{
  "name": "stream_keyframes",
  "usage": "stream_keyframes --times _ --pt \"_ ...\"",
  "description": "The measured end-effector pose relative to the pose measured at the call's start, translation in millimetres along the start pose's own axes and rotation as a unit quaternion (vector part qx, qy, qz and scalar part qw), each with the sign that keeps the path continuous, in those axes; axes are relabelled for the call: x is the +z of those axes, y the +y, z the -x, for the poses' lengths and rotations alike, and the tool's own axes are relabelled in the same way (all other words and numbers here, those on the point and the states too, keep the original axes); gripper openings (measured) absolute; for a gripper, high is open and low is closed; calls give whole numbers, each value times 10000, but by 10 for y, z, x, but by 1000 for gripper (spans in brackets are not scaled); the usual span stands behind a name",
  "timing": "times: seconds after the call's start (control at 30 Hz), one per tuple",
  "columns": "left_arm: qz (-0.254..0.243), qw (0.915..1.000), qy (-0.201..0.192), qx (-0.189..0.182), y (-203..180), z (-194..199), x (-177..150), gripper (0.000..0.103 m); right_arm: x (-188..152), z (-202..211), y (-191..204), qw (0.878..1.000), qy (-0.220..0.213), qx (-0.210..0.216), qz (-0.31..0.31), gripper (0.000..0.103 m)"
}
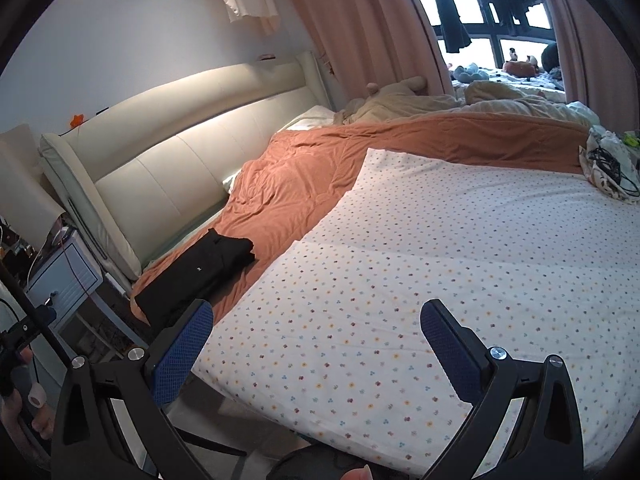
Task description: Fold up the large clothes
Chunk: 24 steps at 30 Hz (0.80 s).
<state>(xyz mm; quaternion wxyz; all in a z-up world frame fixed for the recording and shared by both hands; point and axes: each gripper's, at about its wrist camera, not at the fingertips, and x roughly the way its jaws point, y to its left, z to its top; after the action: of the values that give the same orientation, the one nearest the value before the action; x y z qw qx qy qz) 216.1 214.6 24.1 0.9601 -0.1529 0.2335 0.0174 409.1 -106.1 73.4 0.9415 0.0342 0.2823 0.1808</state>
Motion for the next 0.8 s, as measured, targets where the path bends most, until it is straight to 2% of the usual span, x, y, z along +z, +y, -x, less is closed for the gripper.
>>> stream_keyframes --times 0.3,0.8 --pt "-426 9985 -347 -38 -294 473 -182 103 -498 703 191 9982 -434 -334 231 103" --pt "-962 9929 -659 -246 -677 918 -782 103 -1289 1351 268 9935 -809 -766 240 103"
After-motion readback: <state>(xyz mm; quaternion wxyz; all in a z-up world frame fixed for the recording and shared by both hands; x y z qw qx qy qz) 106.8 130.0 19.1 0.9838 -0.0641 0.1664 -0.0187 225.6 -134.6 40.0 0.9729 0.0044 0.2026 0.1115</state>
